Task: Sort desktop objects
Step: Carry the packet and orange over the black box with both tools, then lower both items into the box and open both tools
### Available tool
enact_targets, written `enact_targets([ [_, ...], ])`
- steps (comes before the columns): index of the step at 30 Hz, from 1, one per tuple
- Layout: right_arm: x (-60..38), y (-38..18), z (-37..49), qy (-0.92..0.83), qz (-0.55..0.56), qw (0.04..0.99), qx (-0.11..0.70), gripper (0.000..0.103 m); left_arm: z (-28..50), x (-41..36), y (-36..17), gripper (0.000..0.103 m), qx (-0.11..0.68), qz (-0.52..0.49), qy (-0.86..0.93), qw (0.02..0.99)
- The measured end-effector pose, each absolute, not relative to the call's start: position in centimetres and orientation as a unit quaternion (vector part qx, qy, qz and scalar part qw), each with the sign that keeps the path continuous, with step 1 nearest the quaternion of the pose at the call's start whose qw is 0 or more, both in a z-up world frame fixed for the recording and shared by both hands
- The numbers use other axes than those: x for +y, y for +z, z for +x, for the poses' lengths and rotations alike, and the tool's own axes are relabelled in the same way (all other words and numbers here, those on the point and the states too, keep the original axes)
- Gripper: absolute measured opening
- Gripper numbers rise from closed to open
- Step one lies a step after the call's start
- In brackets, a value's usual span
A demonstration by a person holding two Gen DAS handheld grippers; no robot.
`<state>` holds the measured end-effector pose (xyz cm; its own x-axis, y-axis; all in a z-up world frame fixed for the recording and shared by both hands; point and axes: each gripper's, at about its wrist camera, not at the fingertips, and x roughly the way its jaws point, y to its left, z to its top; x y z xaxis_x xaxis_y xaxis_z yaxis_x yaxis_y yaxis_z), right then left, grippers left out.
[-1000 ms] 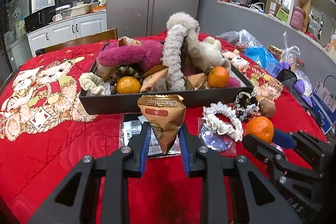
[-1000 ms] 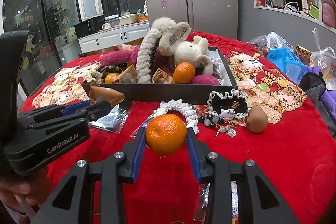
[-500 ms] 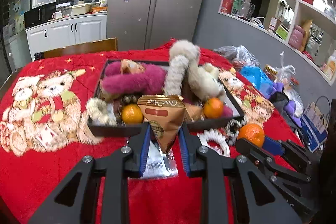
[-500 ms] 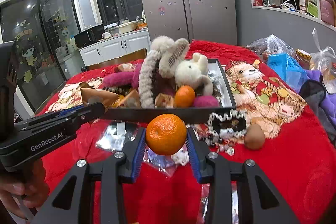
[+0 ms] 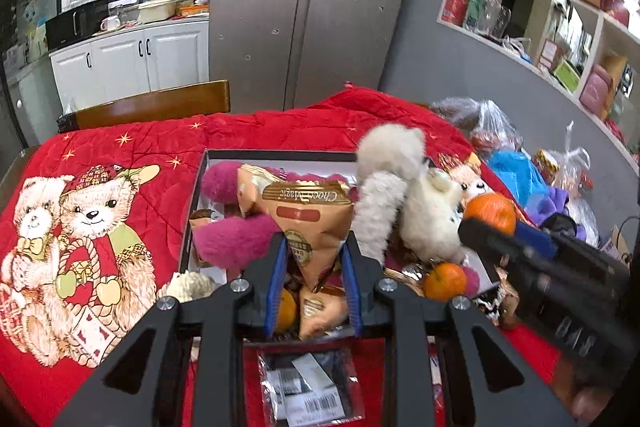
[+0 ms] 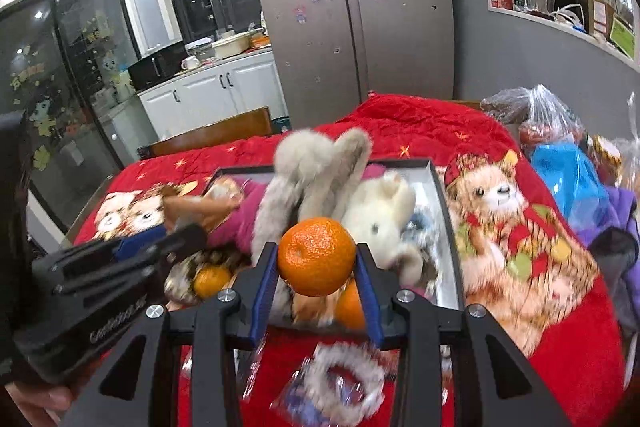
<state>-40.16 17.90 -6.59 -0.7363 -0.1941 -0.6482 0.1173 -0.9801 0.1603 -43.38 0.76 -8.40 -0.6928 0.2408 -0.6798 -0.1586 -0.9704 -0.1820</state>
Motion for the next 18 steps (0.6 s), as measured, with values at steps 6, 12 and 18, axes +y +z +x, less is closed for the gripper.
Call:
enact_targets([
  [6,17.7,-7.0,-42.1,-0.926,0.355,0.108,-0.064,0.038,-44.2,-1.1,-9.5,0.027,-0.042,-0.388,0.913,0.115],
  [12,15.7,-8.4,-42.0,-0.918,0.372,0.136,-0.037,0.038,-44.1,-1.1,-9.3,0.027,-0.041,-0.388,0.911,0.130],
  [18,15.5,-9.6,-42.6,-0.910,0.391,0.138,-0.035,0.038,-44.1,0.0,-9.6,0.028,-0.015,-0.390,0.912,0.122],
])
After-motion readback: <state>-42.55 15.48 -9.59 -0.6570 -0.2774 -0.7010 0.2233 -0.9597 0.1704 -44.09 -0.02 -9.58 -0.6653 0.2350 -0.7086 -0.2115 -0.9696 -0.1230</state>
